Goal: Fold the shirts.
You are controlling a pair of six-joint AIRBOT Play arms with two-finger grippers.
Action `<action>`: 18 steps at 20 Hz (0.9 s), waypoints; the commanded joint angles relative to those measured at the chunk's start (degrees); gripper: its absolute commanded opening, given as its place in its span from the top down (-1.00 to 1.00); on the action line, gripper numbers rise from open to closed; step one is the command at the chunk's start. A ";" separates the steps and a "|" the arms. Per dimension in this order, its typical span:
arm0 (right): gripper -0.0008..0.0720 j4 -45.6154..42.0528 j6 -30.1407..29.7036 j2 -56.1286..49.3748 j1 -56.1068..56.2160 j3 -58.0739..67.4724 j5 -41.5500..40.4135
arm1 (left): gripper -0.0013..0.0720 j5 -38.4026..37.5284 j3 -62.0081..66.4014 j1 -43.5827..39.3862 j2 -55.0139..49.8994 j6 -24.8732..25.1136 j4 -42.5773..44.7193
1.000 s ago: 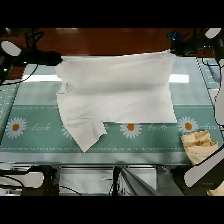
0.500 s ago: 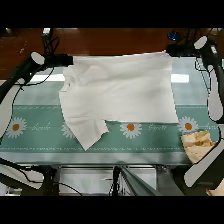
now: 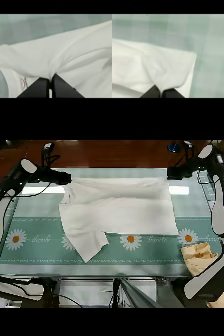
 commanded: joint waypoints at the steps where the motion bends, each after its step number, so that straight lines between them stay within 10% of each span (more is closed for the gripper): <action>1: 0.90 -1.36 0.66 0.46 0.24 -0.81 9.86 | 0.90 -10.38 -0.11 0.59 -0.39 -1.81 3.63; 10: 0.90 -0.11 0.76 -2.51 0.33 -0.94 6.29 | 0.89 -10.27 -0.07 -0.31 -9.27 -3.30 2.21; 12: 0.89 -0.07 0.79 -2.45 0.33 -0.94 5.95 | 0.55 -10.58 0.42 0.07 -9.22 -3.30 2.23; 14: 0.43 -0.15 0.72 -1.18 0.31 -0.87 7.52 | 0.06 -15.30 3.89 1.38 -8.76 -3.30 2.60; 18: -0.05 -9.35 0.76 7.28 -2.51 -0.87 12.09 | 0.06 -22.21 9.92 8.70 -1.27 -5.62 9.31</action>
